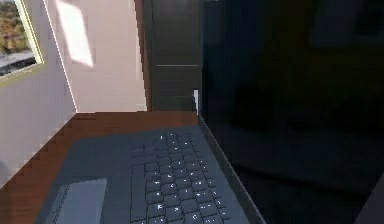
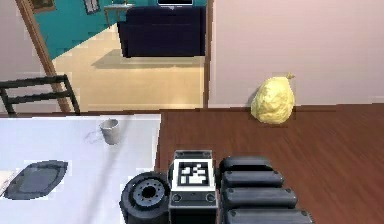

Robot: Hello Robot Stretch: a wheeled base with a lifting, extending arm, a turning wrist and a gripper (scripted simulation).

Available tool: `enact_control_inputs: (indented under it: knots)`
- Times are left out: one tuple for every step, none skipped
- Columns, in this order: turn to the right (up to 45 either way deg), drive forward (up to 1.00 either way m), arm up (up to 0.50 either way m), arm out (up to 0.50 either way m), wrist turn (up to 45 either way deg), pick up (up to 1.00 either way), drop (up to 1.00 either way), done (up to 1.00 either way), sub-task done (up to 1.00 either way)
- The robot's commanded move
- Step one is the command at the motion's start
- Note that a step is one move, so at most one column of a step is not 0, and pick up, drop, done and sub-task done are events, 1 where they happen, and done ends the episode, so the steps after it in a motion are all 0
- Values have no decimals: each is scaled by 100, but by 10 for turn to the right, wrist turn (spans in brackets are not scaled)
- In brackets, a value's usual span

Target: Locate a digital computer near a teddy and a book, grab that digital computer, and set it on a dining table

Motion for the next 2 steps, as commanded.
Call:
enact_control_inputs:
  knots:
    - [30,0,0,0,0,0,0,0,0]
    - [450,0,0,0,0,0,0,0,0]
